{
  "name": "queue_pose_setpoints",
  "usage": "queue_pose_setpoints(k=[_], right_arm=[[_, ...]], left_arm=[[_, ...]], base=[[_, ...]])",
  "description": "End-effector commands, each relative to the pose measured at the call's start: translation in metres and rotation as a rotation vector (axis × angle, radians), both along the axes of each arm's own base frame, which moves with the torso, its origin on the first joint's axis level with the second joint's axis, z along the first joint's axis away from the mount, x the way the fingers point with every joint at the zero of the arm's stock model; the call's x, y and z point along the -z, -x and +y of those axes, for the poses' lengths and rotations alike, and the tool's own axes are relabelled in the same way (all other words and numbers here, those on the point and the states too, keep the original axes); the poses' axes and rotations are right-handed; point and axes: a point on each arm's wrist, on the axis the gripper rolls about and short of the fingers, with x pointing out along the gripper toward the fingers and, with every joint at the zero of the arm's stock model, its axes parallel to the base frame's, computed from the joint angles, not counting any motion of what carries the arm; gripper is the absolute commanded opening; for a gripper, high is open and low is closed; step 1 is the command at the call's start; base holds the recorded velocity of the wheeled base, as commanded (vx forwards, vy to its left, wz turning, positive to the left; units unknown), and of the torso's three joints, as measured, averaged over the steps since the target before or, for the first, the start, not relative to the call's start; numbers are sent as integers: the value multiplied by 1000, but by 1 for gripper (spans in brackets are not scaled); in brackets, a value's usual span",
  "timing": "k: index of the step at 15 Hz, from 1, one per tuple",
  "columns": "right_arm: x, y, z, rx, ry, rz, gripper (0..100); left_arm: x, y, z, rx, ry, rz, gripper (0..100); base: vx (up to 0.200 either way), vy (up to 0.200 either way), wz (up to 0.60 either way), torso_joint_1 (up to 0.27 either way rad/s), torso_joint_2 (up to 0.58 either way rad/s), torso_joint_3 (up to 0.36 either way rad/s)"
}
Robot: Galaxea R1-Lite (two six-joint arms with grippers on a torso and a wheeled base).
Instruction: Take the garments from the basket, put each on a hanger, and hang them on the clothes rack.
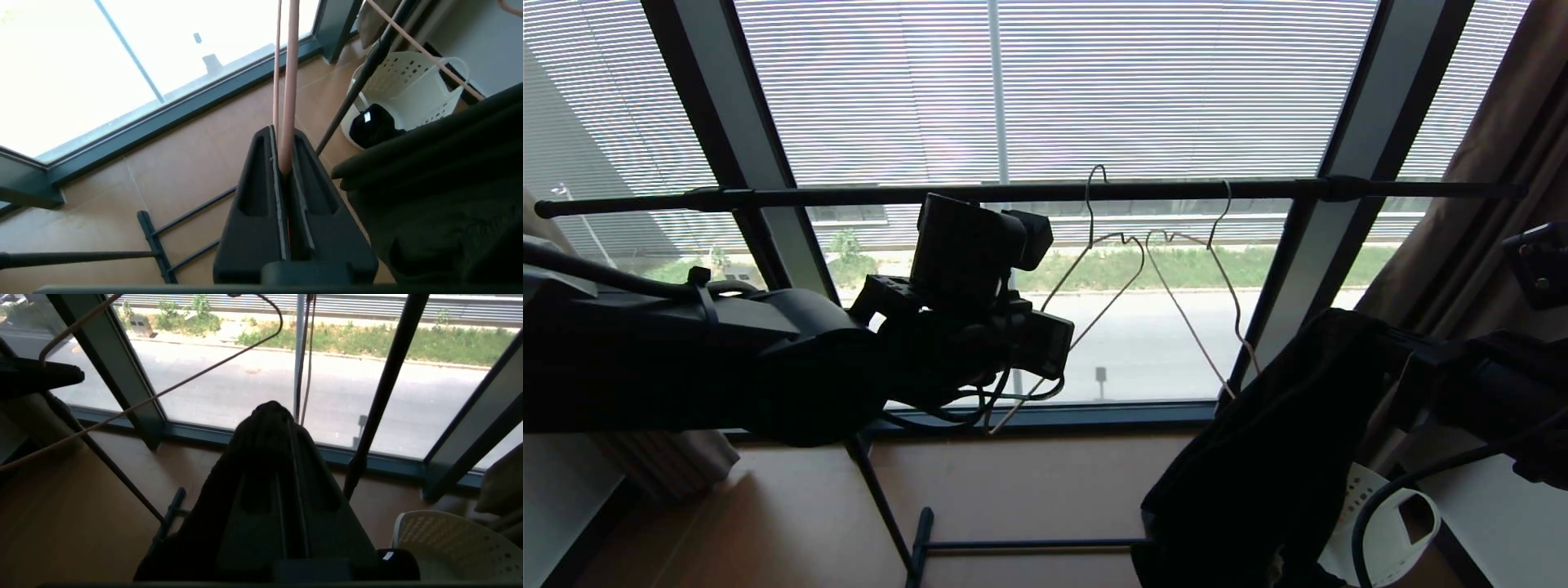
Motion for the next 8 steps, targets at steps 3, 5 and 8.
queue_pose_setpoints(k=[3, 5, 8], right_arm=[[1, 0, 1, -5, 2, 4, 0], [5, 6, 7, -42, 21, 12, 0], [10, 19, 9, 7, 137, -24, 0]], left_arm=[[0, 22, 18, 5, 6, -5, 0], [8, 46, 39, 36, 37, -21, 0], [25, 94, 76, 152, 114, -44, 0]], base=[[0, 0, 0, 0, 0, 0], [0, 0, 0, 0, 0, 0], [0, 0, 0, 0, 0, 0]])
